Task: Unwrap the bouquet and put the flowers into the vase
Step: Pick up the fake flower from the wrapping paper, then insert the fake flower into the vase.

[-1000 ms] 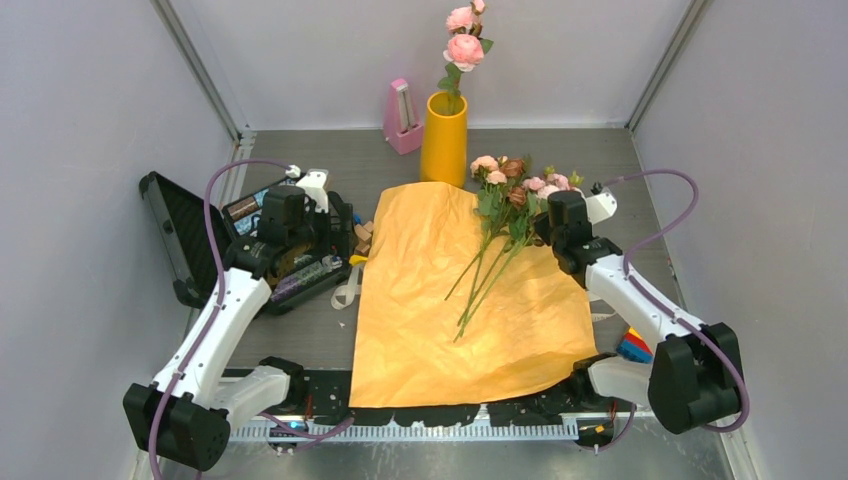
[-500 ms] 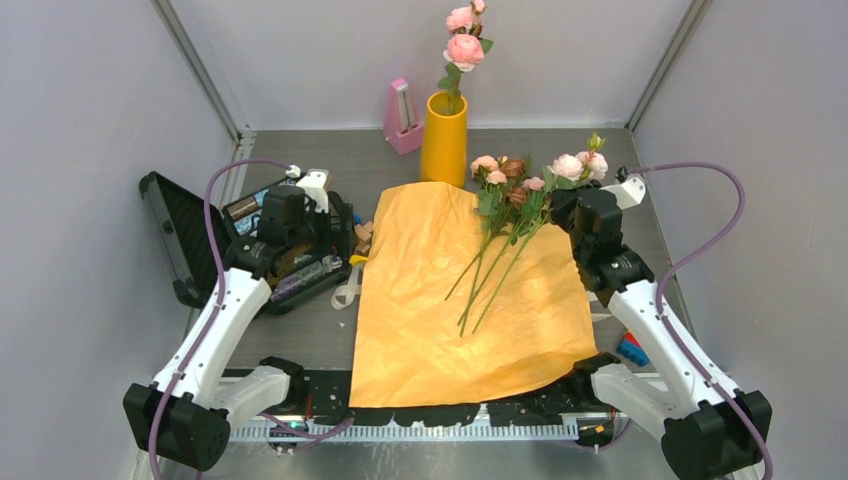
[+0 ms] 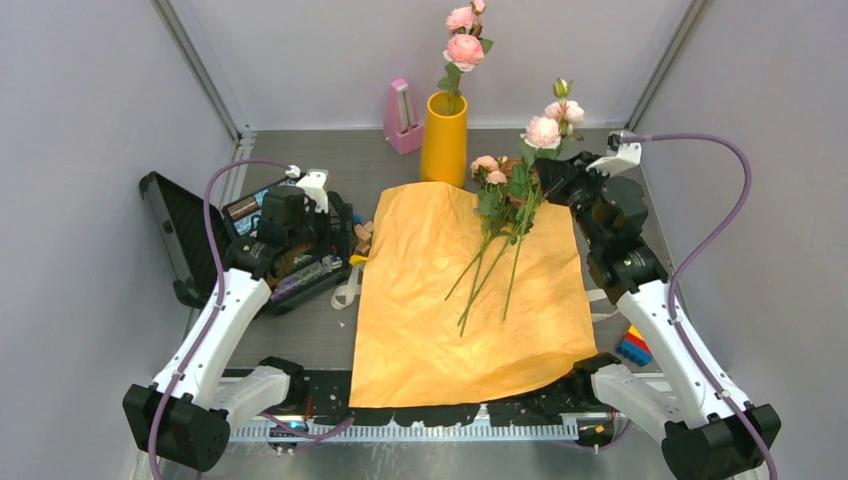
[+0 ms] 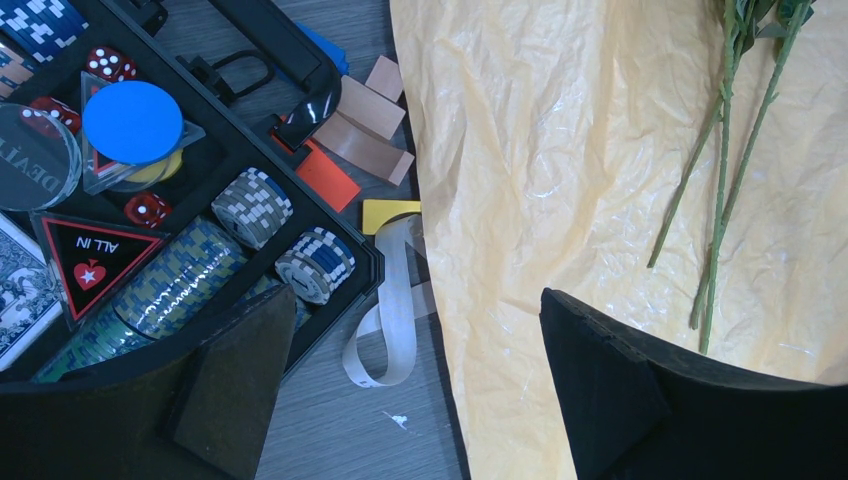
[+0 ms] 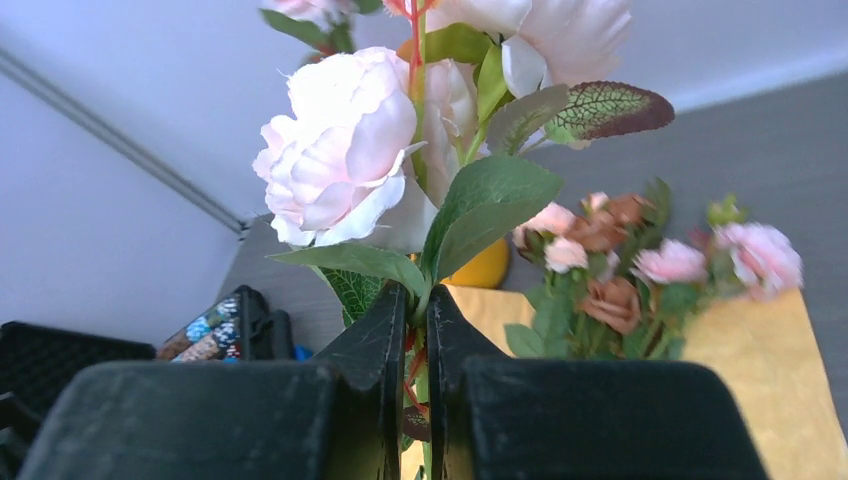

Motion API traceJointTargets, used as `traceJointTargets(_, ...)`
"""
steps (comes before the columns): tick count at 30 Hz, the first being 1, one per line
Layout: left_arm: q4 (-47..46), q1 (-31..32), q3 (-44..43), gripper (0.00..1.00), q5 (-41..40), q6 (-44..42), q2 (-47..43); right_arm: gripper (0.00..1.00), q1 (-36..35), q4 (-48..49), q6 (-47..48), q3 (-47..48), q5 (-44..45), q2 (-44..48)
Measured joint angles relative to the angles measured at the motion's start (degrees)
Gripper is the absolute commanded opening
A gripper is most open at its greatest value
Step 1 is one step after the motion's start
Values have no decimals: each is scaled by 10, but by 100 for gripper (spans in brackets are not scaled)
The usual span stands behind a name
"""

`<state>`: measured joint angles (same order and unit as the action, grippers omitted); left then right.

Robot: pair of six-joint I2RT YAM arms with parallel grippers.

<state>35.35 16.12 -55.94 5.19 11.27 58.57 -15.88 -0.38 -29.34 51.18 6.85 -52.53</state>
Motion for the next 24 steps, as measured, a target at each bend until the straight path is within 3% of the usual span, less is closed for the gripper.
traceJointTargets(6, 0, 0, 0, 95, 0, 0, -2, 0, 0, 75, 44, 74, -85, -55)
traceJointTargets(12, 0, 0, 0, 95, 0, 0, -3, 0, 0, 190, 68, 193, -134, -194)
traceJointTargets(24, 0, 0, 1, 95, 0, 0, -4, 0, 0, 292, 98, 414, -97, -370)
